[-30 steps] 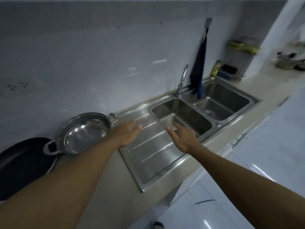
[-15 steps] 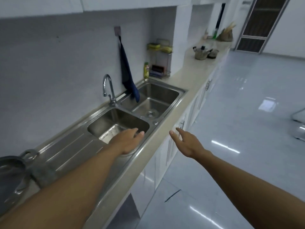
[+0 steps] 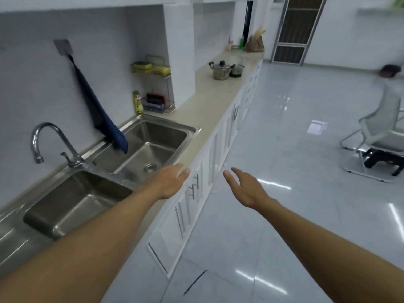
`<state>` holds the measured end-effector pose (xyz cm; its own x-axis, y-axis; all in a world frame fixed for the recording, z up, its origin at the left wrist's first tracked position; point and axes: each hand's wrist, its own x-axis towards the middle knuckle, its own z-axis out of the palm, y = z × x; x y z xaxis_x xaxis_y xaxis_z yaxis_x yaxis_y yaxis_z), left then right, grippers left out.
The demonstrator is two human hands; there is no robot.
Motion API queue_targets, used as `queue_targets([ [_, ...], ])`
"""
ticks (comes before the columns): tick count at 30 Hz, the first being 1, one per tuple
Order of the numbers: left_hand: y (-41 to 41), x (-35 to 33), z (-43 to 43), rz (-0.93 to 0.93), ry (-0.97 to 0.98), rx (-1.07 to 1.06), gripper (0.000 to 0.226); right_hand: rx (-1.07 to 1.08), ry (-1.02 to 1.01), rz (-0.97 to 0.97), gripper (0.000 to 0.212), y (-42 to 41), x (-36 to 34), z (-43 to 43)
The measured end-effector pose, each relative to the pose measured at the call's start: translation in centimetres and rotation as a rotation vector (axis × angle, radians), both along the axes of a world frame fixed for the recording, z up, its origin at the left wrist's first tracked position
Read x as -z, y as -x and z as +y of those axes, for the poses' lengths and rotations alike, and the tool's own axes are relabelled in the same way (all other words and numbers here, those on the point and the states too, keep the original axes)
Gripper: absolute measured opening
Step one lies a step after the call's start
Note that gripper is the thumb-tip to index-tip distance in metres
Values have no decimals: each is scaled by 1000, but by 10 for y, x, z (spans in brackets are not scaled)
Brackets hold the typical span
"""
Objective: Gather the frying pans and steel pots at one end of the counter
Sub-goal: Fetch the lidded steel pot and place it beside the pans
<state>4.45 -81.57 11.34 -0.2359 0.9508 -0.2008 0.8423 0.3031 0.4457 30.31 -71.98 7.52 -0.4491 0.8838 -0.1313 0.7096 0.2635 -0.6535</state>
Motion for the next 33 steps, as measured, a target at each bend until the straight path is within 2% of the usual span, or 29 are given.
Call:
queue_targets([
  [5,0,2,75,18,-9,49,61,33,4,6,113,-6,2,68],
  [7,4,2,108,4,-1,70,66,49,0,9,113,-4,2,97],
  [12,24,1,197,10,13,99,64,100,-4,-3,108,1,-1,171],
  [17,40,-4,286,46,2,106,70,163,-21,-11,88,11,-6,245],
  [22,43,-1,348,50,22,180,77,164,-13,-9,84,26,-4,302],
  [26,49,-2,407,45,15,174,71,155,-20,2,87,35,-4,360],
  [33,46,-7,528,13,-21,147,62,111,-37,29,78,40,-6,493],
])
